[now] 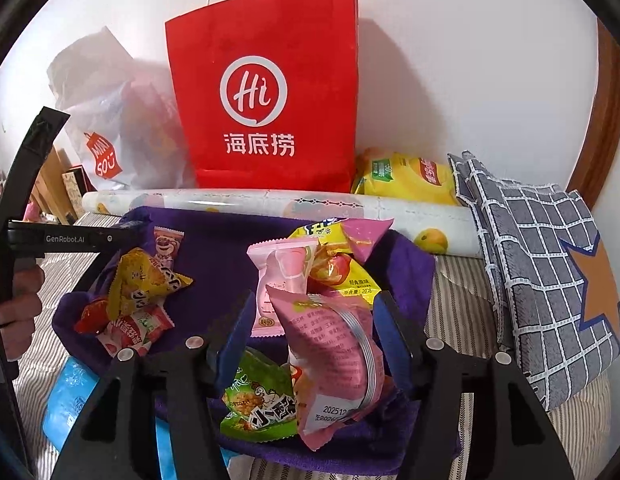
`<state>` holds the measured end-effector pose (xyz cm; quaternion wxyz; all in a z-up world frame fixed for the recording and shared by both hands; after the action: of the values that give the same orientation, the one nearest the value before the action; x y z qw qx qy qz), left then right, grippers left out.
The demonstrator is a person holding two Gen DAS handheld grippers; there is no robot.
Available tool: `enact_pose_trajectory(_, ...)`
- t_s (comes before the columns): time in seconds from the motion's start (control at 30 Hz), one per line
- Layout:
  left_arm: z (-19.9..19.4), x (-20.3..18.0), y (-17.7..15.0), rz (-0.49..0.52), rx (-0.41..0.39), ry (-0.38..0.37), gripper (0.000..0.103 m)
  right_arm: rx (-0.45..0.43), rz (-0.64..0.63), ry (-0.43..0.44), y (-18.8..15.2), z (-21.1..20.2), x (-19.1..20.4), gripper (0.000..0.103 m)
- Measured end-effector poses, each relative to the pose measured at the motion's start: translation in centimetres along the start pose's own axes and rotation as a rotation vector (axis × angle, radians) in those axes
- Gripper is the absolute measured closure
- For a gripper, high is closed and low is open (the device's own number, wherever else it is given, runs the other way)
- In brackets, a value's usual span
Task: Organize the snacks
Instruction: 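Lower both snacks onto the towel and open both grippers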
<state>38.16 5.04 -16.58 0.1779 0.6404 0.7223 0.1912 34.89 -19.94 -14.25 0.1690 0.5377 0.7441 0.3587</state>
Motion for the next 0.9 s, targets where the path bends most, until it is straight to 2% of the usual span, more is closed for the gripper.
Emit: enact_pose_trajectory(0.9,0.41,-0.54,-0.19,0.02,0.023,0.008,0.061,0.01,-0.001,-0.001,-0.27,0.45,-0.21,0.042)
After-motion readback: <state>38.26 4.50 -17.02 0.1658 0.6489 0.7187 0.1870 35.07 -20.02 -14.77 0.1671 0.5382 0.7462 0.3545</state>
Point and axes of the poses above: each gripper's, at about its wrist camera, not at the fingertips, and z roughly the way its jaws point, x to its left, y to its top, the point moved 2 cm from there along z, roughly the way its jaws point, and after that the axes turned 10 degrees about y, right-handed, at the moved point
